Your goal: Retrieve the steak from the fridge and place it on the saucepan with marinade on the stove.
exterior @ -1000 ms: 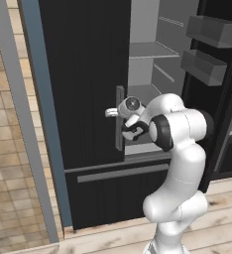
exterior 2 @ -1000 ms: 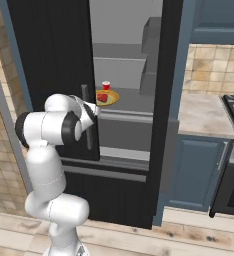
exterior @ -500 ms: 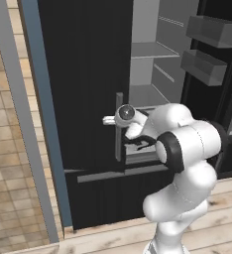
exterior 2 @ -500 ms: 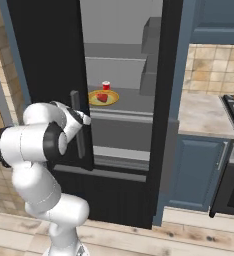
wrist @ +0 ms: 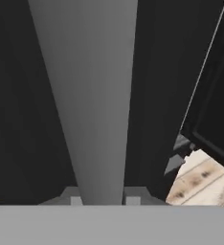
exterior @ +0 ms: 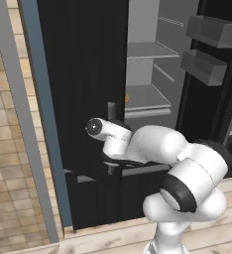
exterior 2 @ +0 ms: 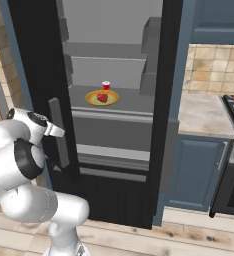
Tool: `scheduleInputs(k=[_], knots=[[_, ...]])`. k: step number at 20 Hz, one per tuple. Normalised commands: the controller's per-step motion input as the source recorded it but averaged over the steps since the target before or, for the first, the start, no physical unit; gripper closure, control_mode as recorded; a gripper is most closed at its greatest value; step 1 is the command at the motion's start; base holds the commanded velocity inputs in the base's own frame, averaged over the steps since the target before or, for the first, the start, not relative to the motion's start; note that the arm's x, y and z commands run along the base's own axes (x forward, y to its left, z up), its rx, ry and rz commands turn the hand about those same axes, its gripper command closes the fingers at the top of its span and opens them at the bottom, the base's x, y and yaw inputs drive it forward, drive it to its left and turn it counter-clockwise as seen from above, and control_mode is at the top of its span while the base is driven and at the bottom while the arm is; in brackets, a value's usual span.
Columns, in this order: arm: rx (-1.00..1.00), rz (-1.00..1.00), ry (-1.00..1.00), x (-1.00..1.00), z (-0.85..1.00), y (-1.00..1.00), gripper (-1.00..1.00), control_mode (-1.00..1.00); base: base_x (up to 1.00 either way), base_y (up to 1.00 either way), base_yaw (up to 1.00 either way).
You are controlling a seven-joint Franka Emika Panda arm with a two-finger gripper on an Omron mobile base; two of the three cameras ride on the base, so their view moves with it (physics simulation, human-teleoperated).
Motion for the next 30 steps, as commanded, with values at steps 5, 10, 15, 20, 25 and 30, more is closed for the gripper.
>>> scheduleInputs(k=[5, 10, 15, 20, 25, 30], knots=[[-0.01, -0.34, 0.00, -0.38, -0.05, 0.76, 1.00, -1.00, 0.00, 0.00, 0.00], [0.00, -0.28, 0.00, -0.22, 0.00, 0.80, 1.00, -1.00, 0.00, 0.00, 0.00], [0.00, -0.26, 0.00, -0.19, -0.01, 0.80, -1.00, -1.00, 0.00, 0.00, 0.00], [0.00, -0.18, 0.00, -0.59, -0.02, 0.08, -1.00, -1.00, 0.00, 0.00, 0.00], [-0.18, -0.15, 0.03, -0.36, 0.17, 0.00, -1.00, -1.00, 0.00, 0.00, 0.00], [-0.20, -0.09, 0.09, -0.55, 0.34, -0.03, -1.00, -1.00, 0.00, 0.00, 0.00]])
